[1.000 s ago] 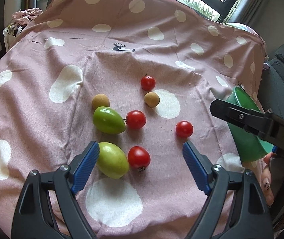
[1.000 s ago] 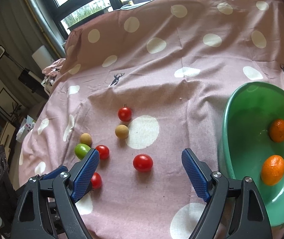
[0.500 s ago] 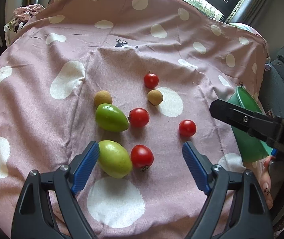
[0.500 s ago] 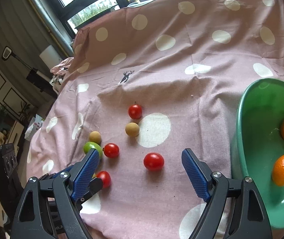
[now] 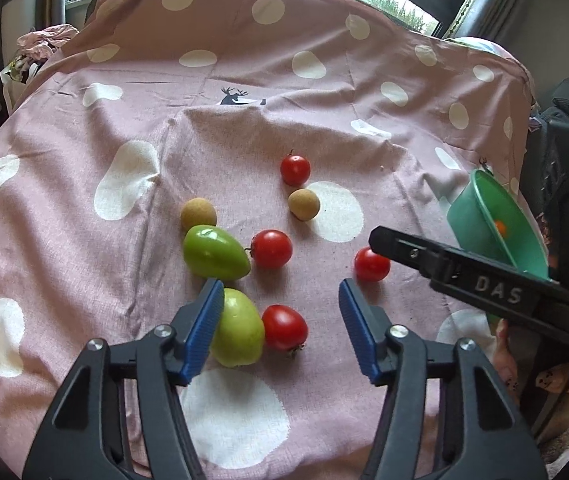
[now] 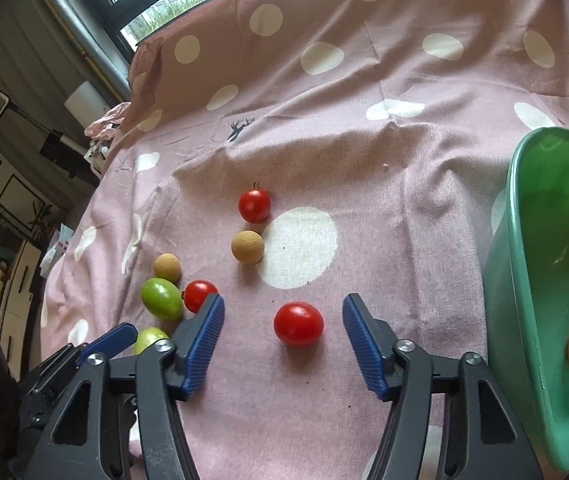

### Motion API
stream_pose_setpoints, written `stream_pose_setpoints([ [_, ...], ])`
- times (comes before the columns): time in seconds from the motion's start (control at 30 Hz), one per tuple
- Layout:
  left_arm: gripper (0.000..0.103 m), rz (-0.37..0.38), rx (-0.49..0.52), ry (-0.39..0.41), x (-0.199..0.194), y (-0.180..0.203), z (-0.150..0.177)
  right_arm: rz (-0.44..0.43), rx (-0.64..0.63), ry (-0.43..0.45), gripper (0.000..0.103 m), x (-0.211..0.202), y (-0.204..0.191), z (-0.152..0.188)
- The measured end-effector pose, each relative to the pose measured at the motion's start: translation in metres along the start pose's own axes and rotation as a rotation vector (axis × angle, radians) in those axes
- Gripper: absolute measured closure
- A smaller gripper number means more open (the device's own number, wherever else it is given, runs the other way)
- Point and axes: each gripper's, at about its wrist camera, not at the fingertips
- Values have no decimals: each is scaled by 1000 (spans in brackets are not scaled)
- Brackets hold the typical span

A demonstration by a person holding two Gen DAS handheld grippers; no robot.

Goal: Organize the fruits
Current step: 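Close the right gripper on a red cherry tomato while the left gripper grasps another, then carry both held cherry tomatoes with both grippers over the green bowl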

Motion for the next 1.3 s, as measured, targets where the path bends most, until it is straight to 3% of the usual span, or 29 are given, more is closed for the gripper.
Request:
stream_pose_setpoints([
  [0.13, 48, 52, 10, 6, -4, 6, -1, 15, 12, -17, 55, 8, 4, 0],
  [0.43, 56, -5, 50, -81, 17, 11, 9, 21, -8, -45, 62, 19, 0, 4],
  [0.93, 57, -71, 145, -72, 22, 24, 17, 108, -72, -45, 69, 27, -6, 10],
  [1.07, 70, -57, 160, -96, 26, 27, 20, 118, -83, -47, 70, 27, -8, 10],
  [1.13, 73, -14, 107, -171, 38, 22, 23, 120, -83, -47, 70, 27, -9, 10],
  [1.3, 75, -54, 122, -126, 40, 25, 23, 117, -75, -53, 70, 27, -9, 10],
])
Point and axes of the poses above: each gripper's, at about its wrist camera, not at the fingertips, and x roughly the way its jaws point, y to its right, z to its underside, and after that the axes turned 5 degrees about z, right-handed
